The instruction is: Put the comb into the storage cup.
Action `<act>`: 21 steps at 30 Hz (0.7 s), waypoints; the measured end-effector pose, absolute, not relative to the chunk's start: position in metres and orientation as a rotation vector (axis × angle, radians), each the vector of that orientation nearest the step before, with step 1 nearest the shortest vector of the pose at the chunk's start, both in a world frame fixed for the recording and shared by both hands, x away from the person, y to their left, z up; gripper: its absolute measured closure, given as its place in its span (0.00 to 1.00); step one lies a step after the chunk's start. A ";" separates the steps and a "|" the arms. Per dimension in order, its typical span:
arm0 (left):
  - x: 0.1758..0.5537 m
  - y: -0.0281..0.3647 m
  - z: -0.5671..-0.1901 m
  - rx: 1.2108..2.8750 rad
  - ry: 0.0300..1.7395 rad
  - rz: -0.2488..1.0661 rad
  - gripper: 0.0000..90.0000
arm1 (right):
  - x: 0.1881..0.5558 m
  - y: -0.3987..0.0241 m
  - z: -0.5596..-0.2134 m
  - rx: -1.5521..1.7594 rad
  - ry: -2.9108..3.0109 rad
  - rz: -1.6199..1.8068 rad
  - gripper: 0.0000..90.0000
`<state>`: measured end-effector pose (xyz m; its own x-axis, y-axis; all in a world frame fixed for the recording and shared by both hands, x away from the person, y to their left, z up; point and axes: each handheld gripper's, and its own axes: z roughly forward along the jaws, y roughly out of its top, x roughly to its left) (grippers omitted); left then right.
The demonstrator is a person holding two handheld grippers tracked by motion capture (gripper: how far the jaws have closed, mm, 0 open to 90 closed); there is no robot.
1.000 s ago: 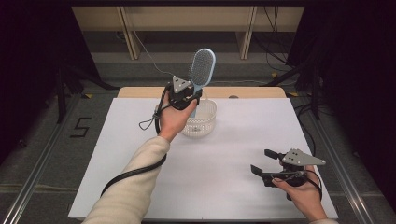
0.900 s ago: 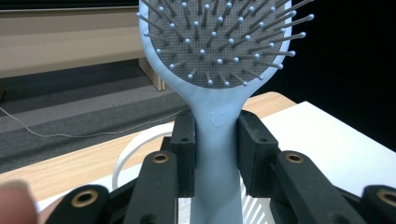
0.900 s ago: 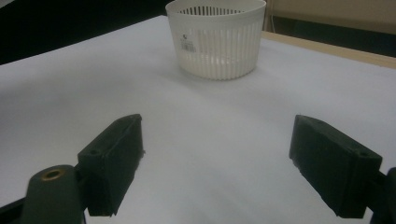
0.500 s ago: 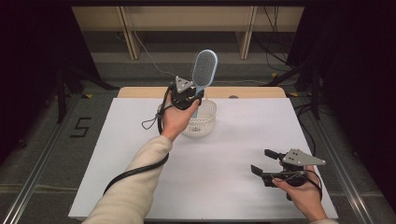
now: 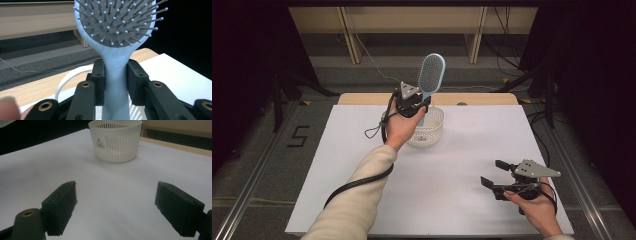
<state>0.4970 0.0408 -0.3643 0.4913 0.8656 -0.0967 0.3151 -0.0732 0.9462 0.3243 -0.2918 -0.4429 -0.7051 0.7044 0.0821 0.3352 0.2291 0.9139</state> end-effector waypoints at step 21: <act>0.502 0.040 -0.371 1.634 1.039 0.621 0.77 | 0.324 -0.292 -0.443 0.961 2.161 1.470 0.20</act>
